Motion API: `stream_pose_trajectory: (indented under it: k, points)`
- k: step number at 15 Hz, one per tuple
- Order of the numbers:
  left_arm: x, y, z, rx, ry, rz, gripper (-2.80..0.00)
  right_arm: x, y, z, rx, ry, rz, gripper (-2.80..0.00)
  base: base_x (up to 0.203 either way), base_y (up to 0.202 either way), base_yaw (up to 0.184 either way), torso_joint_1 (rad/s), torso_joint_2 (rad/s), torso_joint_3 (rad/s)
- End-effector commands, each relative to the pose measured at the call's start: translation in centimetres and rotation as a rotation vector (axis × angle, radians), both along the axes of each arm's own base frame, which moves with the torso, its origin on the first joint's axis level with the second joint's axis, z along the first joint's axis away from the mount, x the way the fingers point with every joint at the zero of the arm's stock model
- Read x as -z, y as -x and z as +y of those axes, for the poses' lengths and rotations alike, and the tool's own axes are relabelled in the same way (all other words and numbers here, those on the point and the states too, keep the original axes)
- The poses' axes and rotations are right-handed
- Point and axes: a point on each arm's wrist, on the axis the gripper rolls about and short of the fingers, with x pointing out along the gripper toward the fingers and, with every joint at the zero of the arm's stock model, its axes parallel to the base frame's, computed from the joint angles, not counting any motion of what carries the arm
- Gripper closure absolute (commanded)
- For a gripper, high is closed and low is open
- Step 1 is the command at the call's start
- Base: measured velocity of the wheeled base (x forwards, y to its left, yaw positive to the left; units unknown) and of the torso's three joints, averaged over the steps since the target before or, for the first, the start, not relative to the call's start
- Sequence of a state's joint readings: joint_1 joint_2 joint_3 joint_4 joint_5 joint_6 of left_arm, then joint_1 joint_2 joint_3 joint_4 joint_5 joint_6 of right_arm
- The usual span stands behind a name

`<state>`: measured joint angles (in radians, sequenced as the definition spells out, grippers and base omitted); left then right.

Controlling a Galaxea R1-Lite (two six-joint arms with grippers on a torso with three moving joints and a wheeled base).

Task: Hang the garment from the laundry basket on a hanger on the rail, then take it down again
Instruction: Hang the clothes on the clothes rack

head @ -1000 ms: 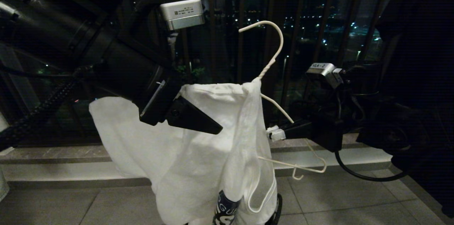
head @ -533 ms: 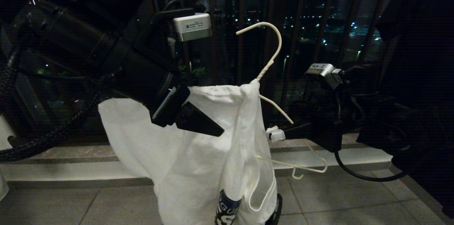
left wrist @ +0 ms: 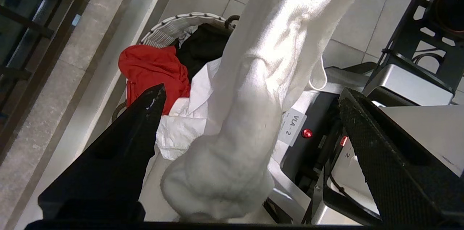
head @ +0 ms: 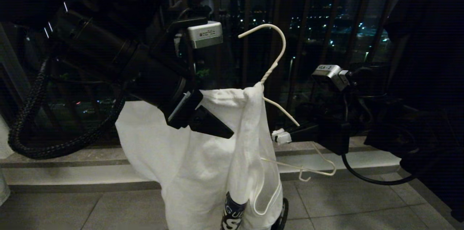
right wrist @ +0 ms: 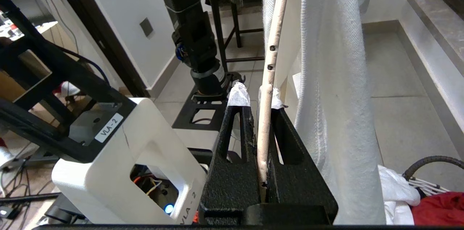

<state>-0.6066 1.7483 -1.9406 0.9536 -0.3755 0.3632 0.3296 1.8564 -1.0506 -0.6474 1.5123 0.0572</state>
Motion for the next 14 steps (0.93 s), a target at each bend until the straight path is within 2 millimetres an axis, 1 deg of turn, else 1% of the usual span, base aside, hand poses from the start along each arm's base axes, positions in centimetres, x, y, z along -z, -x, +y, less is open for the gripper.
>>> stream_pose_trajectory:
  k: [1,2,7,14]
  points:
    - [0.33,-0.23,-0.14,0.009,-0.013,0.006,-2.80,-0.09,0.01,0.01,-0.008,-0.003,-0.006,0.00,0.000,0.000,0.000,0.000,0.00,0.000]
    - [0.24,-0.15,-0.09,0.023,-0.018,-0.012,0.00,-0.09,-0.01,-0.04,-0.006,-0.003,-0.006,0.00,0.000,0.000,0.000,0.000,0.00,0.000]
    - [0.25,-0.14,-0.08,0.025,-0.020,-0.012,0.00,-0.10,-0.04,-0.10,-0.005,-0.004,-0.008,0.00,0.000,0.000,0.000,0.000,0.00,0.000]
    - [0.33,-0.23,-0.14,0.028,-0.023,-0.013,0.00,-0.47,-0.44,-0.90,0.021,-0.008,-0.019,0.00,0.000,0.000,0.000,0.000,0.00,0.000]
